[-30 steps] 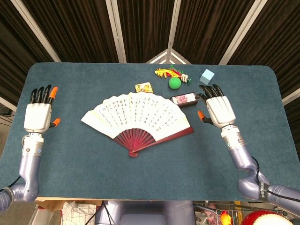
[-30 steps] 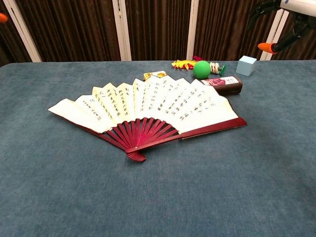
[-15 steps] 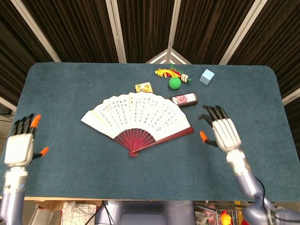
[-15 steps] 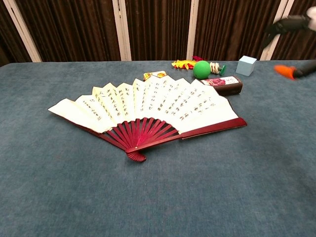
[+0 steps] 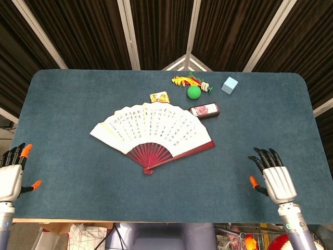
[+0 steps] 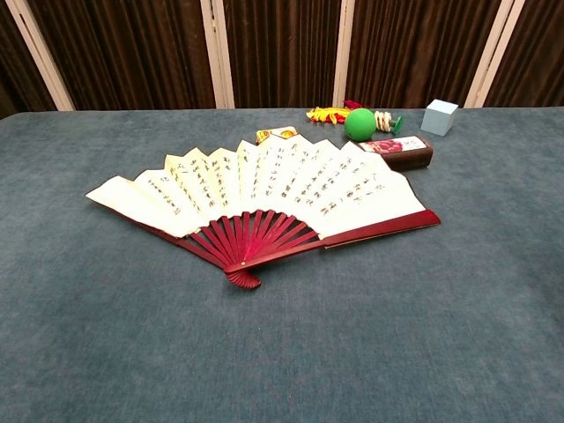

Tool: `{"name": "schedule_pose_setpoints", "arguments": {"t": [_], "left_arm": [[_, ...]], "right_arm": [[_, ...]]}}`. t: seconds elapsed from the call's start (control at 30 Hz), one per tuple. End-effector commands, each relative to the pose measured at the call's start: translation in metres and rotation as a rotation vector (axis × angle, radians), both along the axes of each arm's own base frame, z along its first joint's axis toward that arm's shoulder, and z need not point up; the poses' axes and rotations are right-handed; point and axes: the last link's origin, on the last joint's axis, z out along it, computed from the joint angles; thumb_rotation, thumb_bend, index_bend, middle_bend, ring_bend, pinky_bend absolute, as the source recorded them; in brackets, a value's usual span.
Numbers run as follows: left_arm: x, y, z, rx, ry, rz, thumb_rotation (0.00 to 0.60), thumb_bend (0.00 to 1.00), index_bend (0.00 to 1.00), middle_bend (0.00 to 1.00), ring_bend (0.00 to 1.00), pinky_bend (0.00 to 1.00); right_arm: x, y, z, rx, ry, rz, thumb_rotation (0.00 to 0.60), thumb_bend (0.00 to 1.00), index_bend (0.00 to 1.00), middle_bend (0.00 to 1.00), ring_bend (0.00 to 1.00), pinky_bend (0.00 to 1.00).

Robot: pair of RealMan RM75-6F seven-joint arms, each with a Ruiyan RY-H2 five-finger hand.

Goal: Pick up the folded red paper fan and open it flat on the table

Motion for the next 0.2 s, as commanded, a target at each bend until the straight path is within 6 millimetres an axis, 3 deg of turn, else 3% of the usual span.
{"name": "schedule_pose_setpoints", "arguments": {"t": [0.03, 0.2], "left_arm": [[0.004, -0.006, 0.007, 0.023, 0.001, -0.059, 0.600, 0.19, 0.00, 0.00, 0.00, 0.00], [0.005, -0.012, 0.007, 0.032, -0.008, -0.100, 0.600, 0.19, 0.00, 0.00, 0.00, 0.00]], "right_arm": [[-0.005, 0.002, 0.009, -0.035, -0.004, -0.035, 0.600, 0.39, 0.04, 0.06, 0.07, 0.07], [-0.008, 0.005, 0.019, -0.062, -0.021, -0.069, 0.600, 0.39, 0.04, 0.06, 0.07, 0.07]]}}
